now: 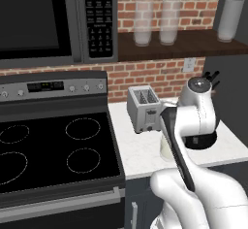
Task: Grab a lemon wedge from the fridge and one ice cube from the ice bowl, and put them in the glass of lemonade.
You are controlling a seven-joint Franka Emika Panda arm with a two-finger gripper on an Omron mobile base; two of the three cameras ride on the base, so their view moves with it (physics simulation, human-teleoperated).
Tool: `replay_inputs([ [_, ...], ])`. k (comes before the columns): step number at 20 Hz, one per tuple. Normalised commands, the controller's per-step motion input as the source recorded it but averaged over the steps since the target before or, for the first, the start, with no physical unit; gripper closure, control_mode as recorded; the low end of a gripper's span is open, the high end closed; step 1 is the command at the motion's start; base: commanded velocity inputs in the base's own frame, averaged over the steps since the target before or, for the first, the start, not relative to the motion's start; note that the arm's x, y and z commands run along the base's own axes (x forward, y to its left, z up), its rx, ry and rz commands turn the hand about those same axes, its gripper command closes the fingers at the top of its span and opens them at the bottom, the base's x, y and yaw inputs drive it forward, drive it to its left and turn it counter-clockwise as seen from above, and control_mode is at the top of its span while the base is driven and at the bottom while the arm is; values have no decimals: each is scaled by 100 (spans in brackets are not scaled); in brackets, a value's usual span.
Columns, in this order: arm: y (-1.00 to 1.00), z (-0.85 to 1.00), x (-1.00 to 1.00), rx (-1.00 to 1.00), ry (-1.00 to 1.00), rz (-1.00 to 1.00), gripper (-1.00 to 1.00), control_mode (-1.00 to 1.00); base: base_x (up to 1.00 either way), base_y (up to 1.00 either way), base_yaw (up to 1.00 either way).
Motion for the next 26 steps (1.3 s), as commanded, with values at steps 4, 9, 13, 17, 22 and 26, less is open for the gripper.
replay_inputs([
  [4, 12, -12, 0, 0, 5, 0, 100, -100, 0, 0, 0],
  [9, 0, -20, 0, 0, 16, 0, 100, -100, 0, 0, 0],
  [13, 0, 0, 16, 0, 4, 0, 100, -100, 0, 0, 0],
  [17, 0, 0, 24, 0, 9, 0, 100, -100, 0, 0, 0],
  [22, 1, -2, 20, 0, 5, 0, 100, -100, 0, 0, 0],
  [26, 0, -5, 0, 0, 0, 0, 100, -100, 0, 0, 0],
])
